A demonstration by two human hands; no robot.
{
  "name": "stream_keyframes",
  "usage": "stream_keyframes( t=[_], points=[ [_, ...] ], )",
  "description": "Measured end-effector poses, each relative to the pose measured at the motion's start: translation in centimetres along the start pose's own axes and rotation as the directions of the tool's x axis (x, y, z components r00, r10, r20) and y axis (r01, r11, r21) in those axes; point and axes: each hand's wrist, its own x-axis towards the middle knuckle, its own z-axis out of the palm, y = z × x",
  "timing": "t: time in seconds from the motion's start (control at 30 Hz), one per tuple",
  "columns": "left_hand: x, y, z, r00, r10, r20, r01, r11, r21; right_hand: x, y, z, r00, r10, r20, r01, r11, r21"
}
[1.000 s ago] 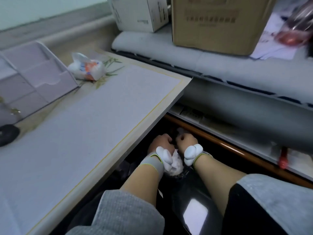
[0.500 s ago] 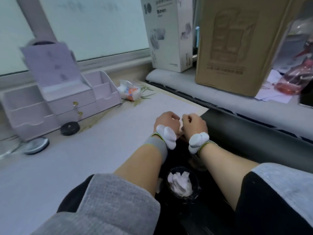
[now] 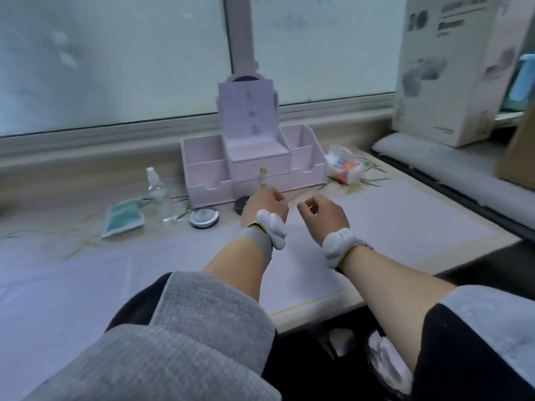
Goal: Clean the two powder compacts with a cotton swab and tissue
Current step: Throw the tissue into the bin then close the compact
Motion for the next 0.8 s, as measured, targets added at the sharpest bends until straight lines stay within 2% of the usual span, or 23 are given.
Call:
stream_keyframes(
  t=[0.13, 0.3, 0.43, 0.53, 0.67, 0.8],
  points=[
    [1.5, -3.6, -1.9, 0.997, -0.047, -0.057, 0.050, 0.997, 0.058, 1.6, -1.4, 5.4, 0.992, -0.075, 0.098, 0.073, 0.997, 0.022],
    [3.7, -6.7, -2.8, 0.996, -0.044, -0.074, 0.052, 0.993, 0.106, 3.2, -2.6, 10.0, 0.977, -0.132, 0.166, 0.155, 0.979, -0.134],
    [5.9, -8.5, -3.1, 0.996, -0.062, -0.066, 0.071, 0.988, 0.137, 4.7, -2.9, 12.2, 0.971, -0.129, 0.202, 0.167, 0.968, -0.186],
    [7.8, -9.0, -3.0, 0.994, -0.108, -0.001, 0.108, 0.989, 0.105, 5.3, -2.6, 13.1, 0.975, -0.153, 0.159, 0.184, 0.961, -0.205],
    [9.8, -9.2, -2.1, 0.980, -0.109, 0.169, 0.067, 0.969, 0.240, 5.0, -1.8, 13.2, 0.969, -0.227, 0.096, 0.241, 0.952, -0.189],
    [10.1, -8.8, -2.1, 0.975, -0.093, 0.201, 0.026, 0.949, 0.314, 5.0, -1.6, 13.2, 0.965, -0.234, 0.116, 0.250, 0.957, -0.148]
  ],
)
